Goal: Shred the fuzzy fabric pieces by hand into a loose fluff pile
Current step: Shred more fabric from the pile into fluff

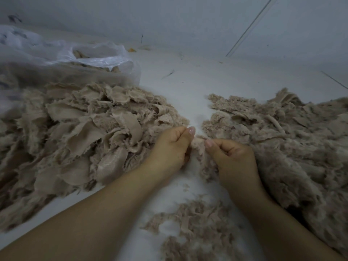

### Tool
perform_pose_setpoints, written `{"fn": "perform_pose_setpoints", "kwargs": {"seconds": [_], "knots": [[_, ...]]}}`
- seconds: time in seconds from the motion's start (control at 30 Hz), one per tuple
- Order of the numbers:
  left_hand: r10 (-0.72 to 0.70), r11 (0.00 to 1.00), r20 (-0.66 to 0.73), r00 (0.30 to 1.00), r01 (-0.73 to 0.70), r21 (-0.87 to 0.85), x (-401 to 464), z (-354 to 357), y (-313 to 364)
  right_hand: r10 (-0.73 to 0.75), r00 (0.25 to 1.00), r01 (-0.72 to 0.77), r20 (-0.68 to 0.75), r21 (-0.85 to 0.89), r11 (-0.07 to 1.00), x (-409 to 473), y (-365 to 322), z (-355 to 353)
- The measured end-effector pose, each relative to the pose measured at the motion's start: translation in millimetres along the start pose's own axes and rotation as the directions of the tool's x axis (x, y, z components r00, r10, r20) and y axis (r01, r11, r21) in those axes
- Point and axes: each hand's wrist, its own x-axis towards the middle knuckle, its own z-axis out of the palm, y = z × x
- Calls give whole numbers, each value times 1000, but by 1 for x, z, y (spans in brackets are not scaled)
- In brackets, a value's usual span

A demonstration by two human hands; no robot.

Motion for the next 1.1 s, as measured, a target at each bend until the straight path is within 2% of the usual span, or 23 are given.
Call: {"fn": "perform_pose_setpoints", "kwargs": {"seconds": [0.1, 0.2, 0.3, 0.4, 0.5, 0.63, 0.67, 0.73, 0.8, 0.9, 0.97, 1.1], "knots": [[-41, 996, 29, 999, 44, -74, 3, -4, 1, 47, 996, -42, -81, 67, 997, 3, 2, 0], [-60, 998, 137, 989, 59, 7, 3, -14, 0, 39, 992, -30, -123, 75, 997, 4, 1, 1], [-73, 994, 188, 980, 57, 89, 1, -13, 0, -10, 999, 12, -51, 45, 999, 2, 1, 1], [-37, 992, 159, 987, 17, 122, 1, -10, -1, -39, 999, 39, 15, 36, 999, 1, -2, 0], [-27, 997, 37, 999, 24, 75, 3, -12, -4, -51, 998, 50, 20, 55, 997, 0, 0, 2], [-82, 995, -72, 994, 78, -60, 5, -13, -3, 8, 997, -1, -73, 97, 995, 2, 3, 2], [-101, 993, -56, 993, 97, -70, 5, -13, -1, 23, 996, -13, -88, 116, 993, 3, 3, 2], [-130, 991, 66, 989, 131, -1, 4, -14, 3, 42, 992, -26, -123, 133, 991, 3, 3, 3], [-140, 977, 205, 969, 102, 186, 0, -10, 6, 54, 987, -32, -150, 144, 989, 3, 2, 3], [-125, 915, 263, 957, 9, 404, -3, -5, 4, 58, 985, -36, -164, 130, 991, 2, 2, 1], [-152, 920, 254, 955, 43, 389, -3, -9, 5, 66, 978, -42, -197, 123, 992, 2, 0, 0], [-233, 961, 365, 901, 156, 228, -2, -22, 15, 63, 974, -39, -217, 113, 993, 4, 2, -1]]}}
